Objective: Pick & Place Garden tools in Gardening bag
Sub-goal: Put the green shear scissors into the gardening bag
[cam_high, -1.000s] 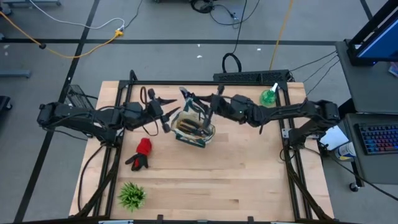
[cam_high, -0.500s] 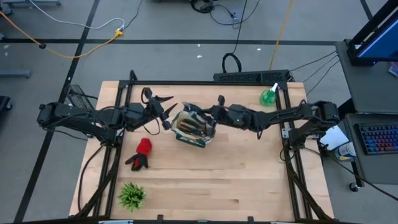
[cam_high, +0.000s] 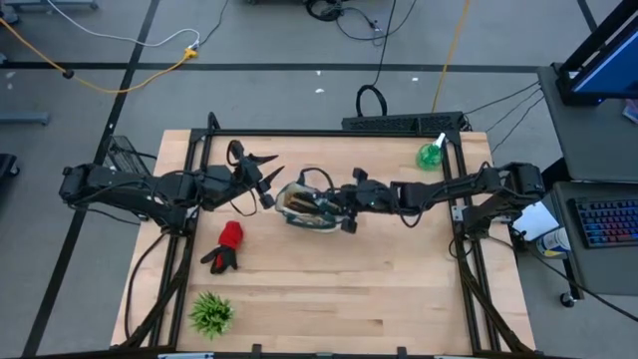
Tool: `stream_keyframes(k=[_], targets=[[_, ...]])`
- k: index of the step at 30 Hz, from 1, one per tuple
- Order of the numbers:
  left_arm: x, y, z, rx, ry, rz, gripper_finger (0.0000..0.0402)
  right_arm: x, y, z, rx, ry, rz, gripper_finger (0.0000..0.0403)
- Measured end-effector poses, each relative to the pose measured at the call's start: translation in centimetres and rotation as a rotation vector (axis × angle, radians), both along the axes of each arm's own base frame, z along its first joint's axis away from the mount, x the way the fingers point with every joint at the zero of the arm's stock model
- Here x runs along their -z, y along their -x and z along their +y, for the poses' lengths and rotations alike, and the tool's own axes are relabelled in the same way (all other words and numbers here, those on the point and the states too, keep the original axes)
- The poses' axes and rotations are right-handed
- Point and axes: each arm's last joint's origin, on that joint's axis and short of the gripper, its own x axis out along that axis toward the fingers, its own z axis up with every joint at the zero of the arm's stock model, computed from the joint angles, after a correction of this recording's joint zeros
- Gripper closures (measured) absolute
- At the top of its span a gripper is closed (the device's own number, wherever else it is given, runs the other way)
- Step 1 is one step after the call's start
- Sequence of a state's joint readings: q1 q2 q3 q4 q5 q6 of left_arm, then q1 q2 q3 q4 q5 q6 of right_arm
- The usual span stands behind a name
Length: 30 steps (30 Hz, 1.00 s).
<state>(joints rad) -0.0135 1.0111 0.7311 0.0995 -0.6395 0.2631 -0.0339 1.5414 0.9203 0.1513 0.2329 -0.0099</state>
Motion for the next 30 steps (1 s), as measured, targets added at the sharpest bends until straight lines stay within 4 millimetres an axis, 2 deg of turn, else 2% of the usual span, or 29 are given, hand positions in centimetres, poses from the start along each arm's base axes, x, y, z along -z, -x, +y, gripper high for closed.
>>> stream_keyframes(k=[10, 15, 23, 30], targets=[[0.1, 0.0, 0.0, -0.002, 0.011, 0.004, 0.025, 0.8, 0.9, 1.2, -0.026, -0.006, 0.134, 0.0357], [0.2, 0.0, 0.0, -0.002, 0.012, 0.013, 0.025, -0.1, 0.3, 1.3, -0.048, 0.119, 0.05, 0.0357], [0.2, 0.0, 0.0, -0.001, 0.011, 0.014, 0.025, -0.3, 0.0, 1.6, -0.117, 0.157, 0.031, 0.0357], [0.2, 0.0, 0.0, -0.002, 0.013, 0.012, 0.025, -2.0, -0.8, 2.1, -0.138, 0.179, -0.159, 0.0357]])
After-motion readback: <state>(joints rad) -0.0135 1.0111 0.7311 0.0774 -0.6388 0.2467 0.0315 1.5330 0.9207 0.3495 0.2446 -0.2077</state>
